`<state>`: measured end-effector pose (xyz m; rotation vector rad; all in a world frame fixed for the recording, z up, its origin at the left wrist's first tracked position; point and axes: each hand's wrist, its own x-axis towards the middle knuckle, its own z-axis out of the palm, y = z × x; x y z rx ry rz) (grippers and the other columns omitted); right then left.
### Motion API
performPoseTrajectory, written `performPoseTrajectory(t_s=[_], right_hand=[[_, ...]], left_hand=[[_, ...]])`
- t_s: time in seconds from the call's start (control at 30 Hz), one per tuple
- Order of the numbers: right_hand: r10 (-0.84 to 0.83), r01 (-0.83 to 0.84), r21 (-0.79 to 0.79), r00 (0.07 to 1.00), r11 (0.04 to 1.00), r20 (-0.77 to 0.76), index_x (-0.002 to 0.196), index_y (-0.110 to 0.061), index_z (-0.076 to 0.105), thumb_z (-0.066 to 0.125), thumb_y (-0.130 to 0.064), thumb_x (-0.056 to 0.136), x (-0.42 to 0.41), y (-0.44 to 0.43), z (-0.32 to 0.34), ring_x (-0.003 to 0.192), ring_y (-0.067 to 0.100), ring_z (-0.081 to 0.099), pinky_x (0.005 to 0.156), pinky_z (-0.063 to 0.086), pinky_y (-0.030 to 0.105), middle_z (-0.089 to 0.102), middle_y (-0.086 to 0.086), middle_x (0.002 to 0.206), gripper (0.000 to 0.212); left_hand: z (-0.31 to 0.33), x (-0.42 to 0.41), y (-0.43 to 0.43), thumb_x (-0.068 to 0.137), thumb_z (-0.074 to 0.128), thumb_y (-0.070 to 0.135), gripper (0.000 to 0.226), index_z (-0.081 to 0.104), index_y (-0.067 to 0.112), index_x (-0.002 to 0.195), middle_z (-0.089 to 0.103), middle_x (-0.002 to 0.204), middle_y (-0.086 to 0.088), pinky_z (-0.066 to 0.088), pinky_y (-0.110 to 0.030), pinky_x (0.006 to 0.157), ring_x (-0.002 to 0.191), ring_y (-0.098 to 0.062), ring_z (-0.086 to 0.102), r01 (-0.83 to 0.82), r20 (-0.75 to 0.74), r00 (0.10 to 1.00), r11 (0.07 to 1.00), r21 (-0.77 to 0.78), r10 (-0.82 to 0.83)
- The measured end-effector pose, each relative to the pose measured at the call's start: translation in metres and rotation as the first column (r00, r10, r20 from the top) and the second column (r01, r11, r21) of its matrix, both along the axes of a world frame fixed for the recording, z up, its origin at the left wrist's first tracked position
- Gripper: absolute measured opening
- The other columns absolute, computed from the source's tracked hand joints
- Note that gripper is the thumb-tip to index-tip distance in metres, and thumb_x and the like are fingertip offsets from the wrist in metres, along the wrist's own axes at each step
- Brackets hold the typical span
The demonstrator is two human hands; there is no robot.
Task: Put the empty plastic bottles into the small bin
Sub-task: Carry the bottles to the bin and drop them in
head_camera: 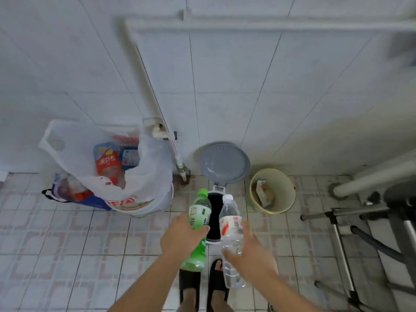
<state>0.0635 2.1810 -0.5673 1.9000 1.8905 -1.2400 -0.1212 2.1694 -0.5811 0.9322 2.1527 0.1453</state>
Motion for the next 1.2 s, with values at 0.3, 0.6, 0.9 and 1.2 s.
performPoseTrajectory(t_s=[0.3, 0.6, 0.9, 1.2], right_hand=[[-0.131, 0.139, -0.137, 0.989, 0.981, 0.065, 0.140, -0.038, 0.015, 0.057, -0.063, 0.070, -0.008, 0.042, -0.159, 0.098, 0.018, 0.060, 0.079, 0.051, 0.037, 0.055, -0.007, 0.127, 0.085], [-0.165, 0.178, -0.193, 0.983, 0.965, 0.080, 0.138, -0.040, 0.027, 0.054, -0.070, 0.070, -0.014, 0.069, -0.288, 0.106, 0.022, 0.058, 0.082, 0.049, 0.037, 0.056, -0.003, 0.125, 0.079], [-0.149, 0.167, -0.128, 0.979, 0.978, 0.142, 0.129, -0.041, 0.036, 0.048, -0.070, 0.071, -0.032, 0.088, -0.349, 0.095, 0.021, 0.060, 0.072, 0.052, 0.036, 0.061, -0.005, 0.111, 0.066], [-0.114, 0.128, -0.095, 0.983, 0.987, 0.145, 0.140, -0.034, 0.029, 0.044, -0.052, 0.087, -0.047, 0.096, -0.368, 0.109, 0.022, 0.052, 0.073, 0.046, 0.033, 0.046, -0.001, 0.131, 0.058]], left_hand=[[-0.157, -0.004, 0.049, 0.066, 0.060, 0.063, 0.057, 0.042, 0.020, 0.098, 0.059, 0.089, 0.001, 0.049, -0.033, 0.061, 0.075, -0.020, 0.061, 0.044, -0.024, 0.998, 0.979, -0.199, -0.050], [-0.283, 0.002, 0.074, 0.072, 0.060, 0.061, 0.048, 0.043, 0.022, 0.094, 0.060, 0.077, 0.003, 0.049, -0.031, 0.059, 0.067, -0.017, 0.061, 0.019, 0.002, 1.000, 0.970, -0.244, -0.019], [-0.351, 0.003, 0.088, 0.073, 0.057, 0.062, 0.053, 0.044, 0.017, 0.099, 0.061, 0.084, -0.001, 0.047, -0.032, 0.057, 0.070, -0.021, 0.061, 0.004, -0.002, 1.000, 0.954, -0.301, -0.005], [-0.380, 0.002, 0.104, 0.072, 0.063, 0.045, 0.057, 0.044, 0.016, 0.118, 0.060, 0.101, -0.005, 0.054, -0.038, 0.076, 0.083, -0.022, 0.063, -0.098, 0.287, 0.936, 0.933, -0.347, 0.205]])
